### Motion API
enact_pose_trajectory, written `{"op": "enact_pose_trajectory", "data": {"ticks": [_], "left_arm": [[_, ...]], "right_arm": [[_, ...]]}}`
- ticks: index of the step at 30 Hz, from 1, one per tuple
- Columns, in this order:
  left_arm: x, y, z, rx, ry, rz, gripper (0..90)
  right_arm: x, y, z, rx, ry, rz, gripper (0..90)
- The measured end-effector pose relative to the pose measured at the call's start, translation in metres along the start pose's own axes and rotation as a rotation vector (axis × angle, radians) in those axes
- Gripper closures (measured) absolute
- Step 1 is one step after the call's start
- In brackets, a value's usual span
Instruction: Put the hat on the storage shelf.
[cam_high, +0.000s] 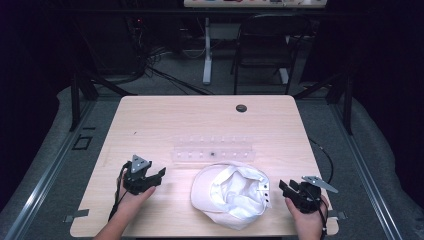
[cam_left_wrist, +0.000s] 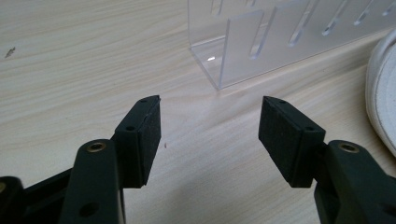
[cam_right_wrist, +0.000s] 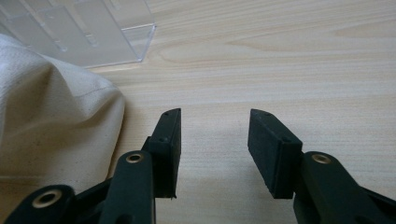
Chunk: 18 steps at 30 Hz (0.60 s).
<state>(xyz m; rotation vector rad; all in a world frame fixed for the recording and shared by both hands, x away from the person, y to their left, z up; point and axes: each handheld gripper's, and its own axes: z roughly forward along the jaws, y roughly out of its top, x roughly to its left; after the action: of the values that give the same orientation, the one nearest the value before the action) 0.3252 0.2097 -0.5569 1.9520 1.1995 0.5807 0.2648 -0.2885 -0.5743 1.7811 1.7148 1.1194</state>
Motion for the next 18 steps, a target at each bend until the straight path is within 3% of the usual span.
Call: {"op": "enact_pose_trajectory", "data": {"ticks": [5, 11, 18], "left_arm": [[-0.0025, 0.0, 0.0012, 0.005, 0.01, 0.003, 36.6], [-0.0035, 0.0008, 0.0005, -0.003, 0.012, -0.006, 35.7], [-0.0085, -0.0003, -0.0023, -0.01, 0.015, 0.024, 36.4]], "right_arm": [[-0.0011, 0.0008, -0.0026, 0.004, 0.017, 0.015, 54.1], [-0.0019, 0.0016, -0.0037, 0.027, 0.004, 0.025, 54.2], [0.005, 0.0073, -0.0056, 0.102, 0.002, 0.024, 54.3]]}}
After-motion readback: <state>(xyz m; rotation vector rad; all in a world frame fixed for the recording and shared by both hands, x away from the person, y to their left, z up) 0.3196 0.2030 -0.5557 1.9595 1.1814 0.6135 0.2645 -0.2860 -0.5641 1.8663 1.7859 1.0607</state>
